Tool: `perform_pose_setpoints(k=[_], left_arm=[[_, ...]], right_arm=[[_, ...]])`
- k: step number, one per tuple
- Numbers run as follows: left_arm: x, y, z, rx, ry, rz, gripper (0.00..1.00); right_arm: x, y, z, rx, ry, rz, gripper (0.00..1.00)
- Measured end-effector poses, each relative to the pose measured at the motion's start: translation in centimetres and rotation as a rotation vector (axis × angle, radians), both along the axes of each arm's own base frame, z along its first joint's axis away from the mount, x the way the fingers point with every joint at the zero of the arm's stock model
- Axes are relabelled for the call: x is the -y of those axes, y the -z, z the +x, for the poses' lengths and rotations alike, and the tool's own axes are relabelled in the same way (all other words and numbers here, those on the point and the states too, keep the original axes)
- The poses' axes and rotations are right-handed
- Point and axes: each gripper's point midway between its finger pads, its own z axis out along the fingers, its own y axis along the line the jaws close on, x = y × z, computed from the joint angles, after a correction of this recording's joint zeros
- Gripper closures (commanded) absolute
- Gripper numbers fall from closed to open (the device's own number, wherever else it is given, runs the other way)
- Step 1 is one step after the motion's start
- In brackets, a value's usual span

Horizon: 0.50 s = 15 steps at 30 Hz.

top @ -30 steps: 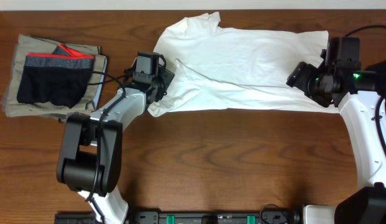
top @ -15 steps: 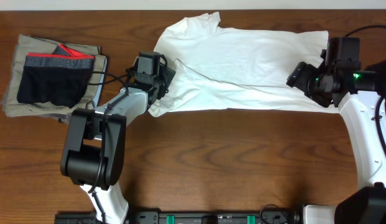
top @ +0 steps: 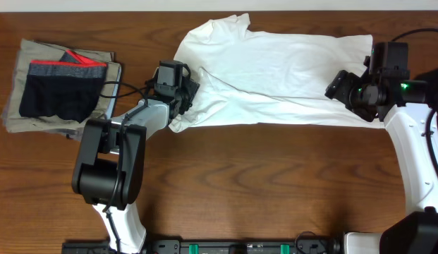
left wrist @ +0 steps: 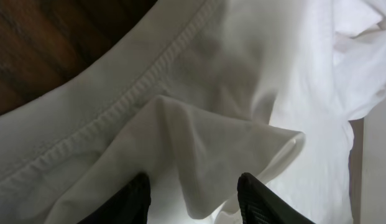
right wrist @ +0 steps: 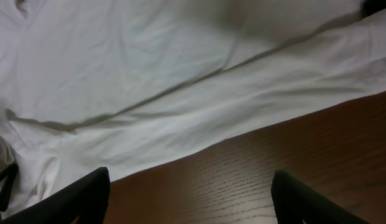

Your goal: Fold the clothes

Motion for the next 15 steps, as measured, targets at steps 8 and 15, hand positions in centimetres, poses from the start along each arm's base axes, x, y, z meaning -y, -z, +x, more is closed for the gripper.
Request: perform_pose_setpoints(k=[8, 15], left_arm=[[0.13, -0.13, 0.44, 0.018, -0.006, -0.012, 0.52], [0.2, -0.16, 0.59, 0.025, -0.007, -0.017, 0.57]], right_arm=[[0.0, 0.0, 0.01, 0.0, 0.0, 0.0, 0.19], [0.0, 0.0, 0.01, 0.0, 0.0, 0.0, 0.18]])
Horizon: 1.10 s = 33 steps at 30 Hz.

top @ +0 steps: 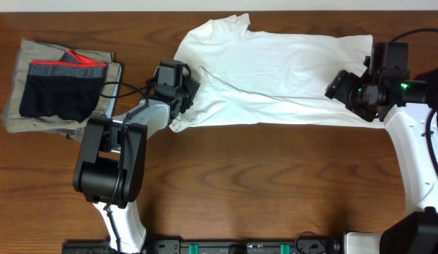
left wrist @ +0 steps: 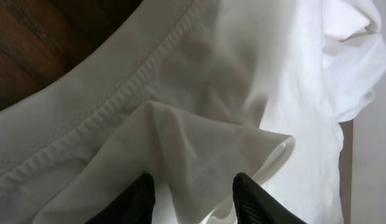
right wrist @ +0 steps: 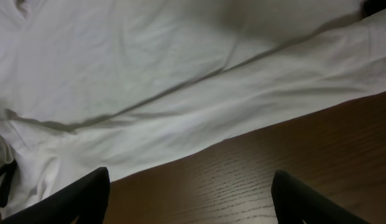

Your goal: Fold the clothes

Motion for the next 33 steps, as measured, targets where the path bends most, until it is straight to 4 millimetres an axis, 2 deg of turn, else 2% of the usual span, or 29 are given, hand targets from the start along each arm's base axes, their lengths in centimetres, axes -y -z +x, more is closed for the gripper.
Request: perform_pose_setpoints(k=[8, 15, 27, 33], left_arm=[[0.0, 0.0, 0.0, 0.0, -0.001, -0.001, 0.71], [0.0, 0.0, 0.0, -0.001, -0.003, -0.001, 0.94], [0.1, -0.9, 0.9, 0.049, 0.003, -0.003, 0.94], [0.1, -2.5, 2.4, 0.105, 0.013, 0.023, 0.94]], right_arm=[[0.0, 0.0, 0.1, 0.003, 0.0, 0.0, 0.18], [0.0, 0.0, 0.1, 0.003, 0.0, -0.001, 0.18], [0.0, 0.0, 0.1, 0.003, 0.0, -0.001, 0.18], [0.1, 0.0, 0.1, 0.003, 0.003, -0.007, 0.18]])
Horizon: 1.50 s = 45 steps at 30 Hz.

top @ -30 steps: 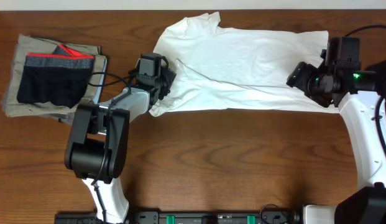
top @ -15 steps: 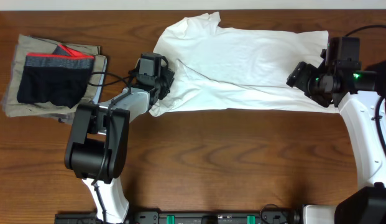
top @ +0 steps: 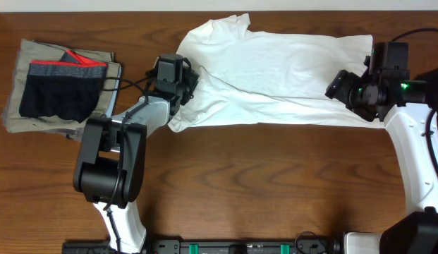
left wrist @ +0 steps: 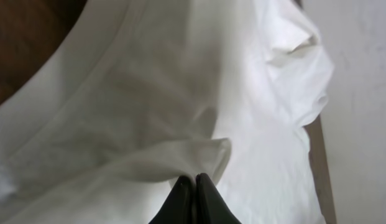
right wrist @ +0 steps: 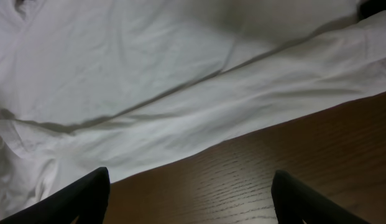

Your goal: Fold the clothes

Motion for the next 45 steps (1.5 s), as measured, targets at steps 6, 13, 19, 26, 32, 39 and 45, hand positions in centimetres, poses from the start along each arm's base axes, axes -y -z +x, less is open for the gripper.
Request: perform_pose_setpoints(k=[6, 13, 19, 26, 32, 39, 45], left_arm=[[-1.4, 0.0, 0.5, 0.032, -0.018, 0.103, 0.94], [-2.6, -1.2, 2.4, 0.155, -0.023, 0.227, 0.94], [-3.0, -1.7, 3.4, 0.233, 0.032, 0.341, 0.09], [-3.2, -1.5, 3.4, 0.249, 0.103, 0.448, 0.02], [-2.2, -0.8, 1.8, 0.181, 0.214, 0.442, 0.02], [-2.7, -4.4, -3.8, 0.022, 0.297, 0.437, 0.02], [-3.6, -3.5, -7.3, -0.129, 0.329, 0.444, 0.02]], right_arm=[[0.1, 0.0, 0.0, -0.001, 0.002, -0.003, 0.19], [0.1, 0.1, 0.0, -0.002, 0.002, -0.003, 0.19], [0.1, 0.1, -0.1, -0.007, 0.002, -0.003, 0.19], [0.0, 0.2, -0.2, -0.01, 0.001, -0.002, 0.19], [-0.5, 0.1, -0.2, -0.005, -0.021, 0.023, 0.28], [-4.2, -1.2, 2.2, 0.124, -0.225, 0.064, 0.34], [-11.5, 0.3, 5.3, 0.216, -0.45, 0.07, 0.25]])
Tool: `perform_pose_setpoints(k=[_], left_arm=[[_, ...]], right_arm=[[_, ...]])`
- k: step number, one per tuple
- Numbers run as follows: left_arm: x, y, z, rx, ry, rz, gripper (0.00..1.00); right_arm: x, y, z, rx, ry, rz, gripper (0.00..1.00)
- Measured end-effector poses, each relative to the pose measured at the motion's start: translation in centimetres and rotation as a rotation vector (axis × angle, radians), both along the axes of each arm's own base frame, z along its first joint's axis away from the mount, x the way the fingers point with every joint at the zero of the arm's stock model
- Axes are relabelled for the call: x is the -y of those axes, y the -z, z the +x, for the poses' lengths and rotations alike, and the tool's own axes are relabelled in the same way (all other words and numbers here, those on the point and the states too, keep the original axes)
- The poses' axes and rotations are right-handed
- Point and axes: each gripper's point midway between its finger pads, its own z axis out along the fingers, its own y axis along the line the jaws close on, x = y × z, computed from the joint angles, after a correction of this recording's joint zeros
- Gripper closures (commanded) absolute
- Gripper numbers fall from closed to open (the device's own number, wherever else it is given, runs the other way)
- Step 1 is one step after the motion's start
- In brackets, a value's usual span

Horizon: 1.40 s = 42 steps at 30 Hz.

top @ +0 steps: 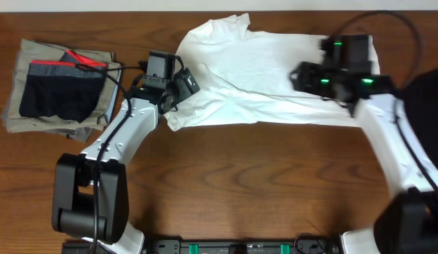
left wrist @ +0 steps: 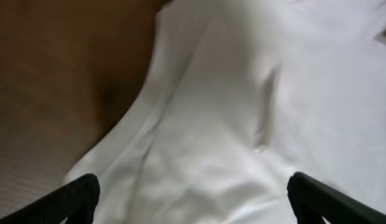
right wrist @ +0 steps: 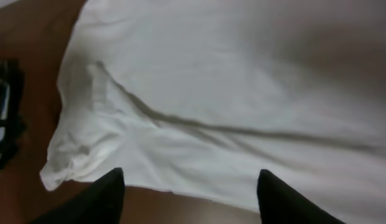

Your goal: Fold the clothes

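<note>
A white shirt (top: 275, 70) lies spread along the far side of the table, folded lengthwise, with a crumpled end at its left. My left gripper (top: 178, 86) hangs at that left end. In the left wrist view it (left wrist: 194, 202) stands wide open over the shirt (left wrist: 242, 93), with nothing between its fingers. My right gripper (top: 301, 73) hovers above the right half of the shirt. In the right wrist view it (right wrist: 188, 199) is open too, above the shirt's near edge (right wrist: 242, 81).
A stack of folded clothes (top: 60, 88) sits at the far left: khaki cloth with dark shorts and a red band on top. The brown wooden table (top: 261, 183) stretches bare toward the front. The arms' bases stand at the front edge.
My left gripper was shut on a fold at the shirt's left end; now it is wide open and a little further left. My right gripper has moved left, from the shirt's right edge to over the shirt.
My left gripper stood open around a raised fold at the shirt's left end, then narrower, then shut on it. Now it has let go. My right gripper stayed open at the shirt's right edge through those moments and now is over the shirt.
</note>
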Motion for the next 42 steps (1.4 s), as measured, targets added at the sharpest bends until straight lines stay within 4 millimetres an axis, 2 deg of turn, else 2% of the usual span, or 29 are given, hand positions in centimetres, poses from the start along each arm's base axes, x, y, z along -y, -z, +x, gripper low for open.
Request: perform_pose_setpoints(k=[2, 4, 8, 10, 21, 28, 37, 42], left_arm=[[-0.5, 0.7, -0.8, -0.043, -0.008, 0.012, 0.02], [-1.0, 1.0, -1.3, -0.07, -0.016, 0.019, 0.02], [-1.5, 1.5, -2.2, -0.115, -0.025, 0.034, 0.02], [-1.6, 1.7, -2.6, -0.132, -0.025, 0.037, 0.02], [-1.7, 2.0, -3.2, -0.158, -0.024, 0.043, 0.02], [-1.7, 2.0, -3.2, -0.158, -0.024, 0.043, 0.02], [-1.7, 2.0, -3.2, -0.157, -0.024, 0.043, 0.02], [-1.6, 2.0, -3.2, -0.156, -0.024, 0.042, 0.02]], right_arm=[[-2.0, 1.9, 0.4, -0.011, -0.053, -0.026, 0.23], [-3.7, 4.7, 0.2, -0.05, -0.095, -0.083, 0.22], [-5.4, 9.3, -0.7, -0.114, -0.145, -0.216, 0.23], [-5.5, 10.3, -1.0, -0.122, -0.163, -0.271, 0.24], [-2.0, 10.8, -0.9, -0.088, -0.217, -0.593, 0.35], [-1.5, 10.6, -0.4, -0.061, -0.25, -0.651, 0.43], [-1.1, 13.8, -0.9, -0.129, -0.29, -0.689, 0.44], [-1.1, 14.5, -0.8, -0.133, -0.298, -0.699, 0.43]])
